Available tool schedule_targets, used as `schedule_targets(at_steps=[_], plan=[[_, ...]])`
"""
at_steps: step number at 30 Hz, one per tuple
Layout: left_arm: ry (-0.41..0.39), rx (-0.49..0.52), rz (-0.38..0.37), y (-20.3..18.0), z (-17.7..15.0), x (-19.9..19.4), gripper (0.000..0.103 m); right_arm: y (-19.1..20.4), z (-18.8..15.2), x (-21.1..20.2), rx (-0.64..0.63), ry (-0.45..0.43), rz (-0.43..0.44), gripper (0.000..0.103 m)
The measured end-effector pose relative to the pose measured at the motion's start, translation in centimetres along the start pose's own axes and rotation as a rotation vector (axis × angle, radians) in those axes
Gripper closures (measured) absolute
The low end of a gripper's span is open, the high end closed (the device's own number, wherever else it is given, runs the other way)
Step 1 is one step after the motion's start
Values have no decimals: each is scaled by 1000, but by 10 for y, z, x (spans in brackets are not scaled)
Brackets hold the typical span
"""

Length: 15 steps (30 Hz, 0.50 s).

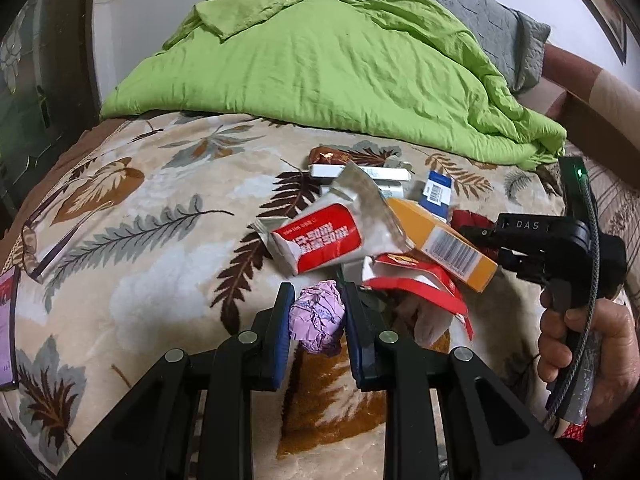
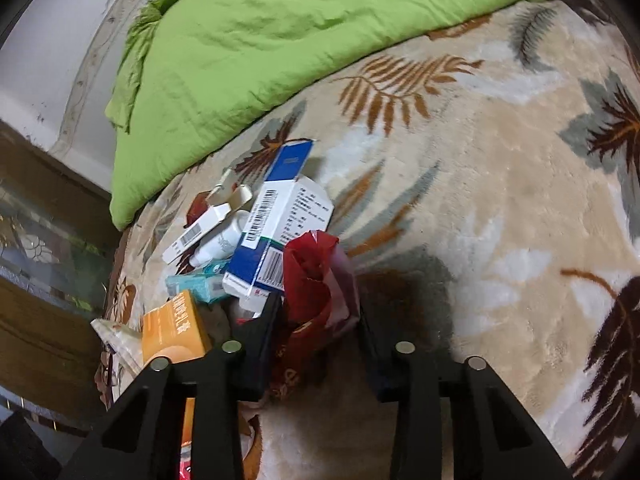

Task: Collect trash
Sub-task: 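Grasp the red wrapper with the right tool while the left tool holds the pink ball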

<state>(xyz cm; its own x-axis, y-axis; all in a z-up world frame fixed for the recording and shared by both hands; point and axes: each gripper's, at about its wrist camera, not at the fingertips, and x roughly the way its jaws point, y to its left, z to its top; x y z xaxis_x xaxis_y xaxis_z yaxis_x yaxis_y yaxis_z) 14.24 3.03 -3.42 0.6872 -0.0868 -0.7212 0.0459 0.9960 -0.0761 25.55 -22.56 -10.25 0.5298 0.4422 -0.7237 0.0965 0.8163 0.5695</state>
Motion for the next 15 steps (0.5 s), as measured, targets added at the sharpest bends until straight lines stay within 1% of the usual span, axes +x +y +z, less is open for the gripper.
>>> schedule_targets(at_steps=[3, 6, 9, 15], plan=[[-8, 31, 8, -7, -3, -1, 80, 3, -7, -18, -31, -41, -3, 67], [-24, 67, 17, -15, -6, -5, 80, 11, -19, -47, -78, -92, -4, 67], [-32, 93, 24, -21, -9, -8, 80, 21, -38, -71, -138, -106, -4, 67], [-54, 143, 33, -36, -16, -17, 80, 29, -69, -110, -207, -135, -9, 67]])
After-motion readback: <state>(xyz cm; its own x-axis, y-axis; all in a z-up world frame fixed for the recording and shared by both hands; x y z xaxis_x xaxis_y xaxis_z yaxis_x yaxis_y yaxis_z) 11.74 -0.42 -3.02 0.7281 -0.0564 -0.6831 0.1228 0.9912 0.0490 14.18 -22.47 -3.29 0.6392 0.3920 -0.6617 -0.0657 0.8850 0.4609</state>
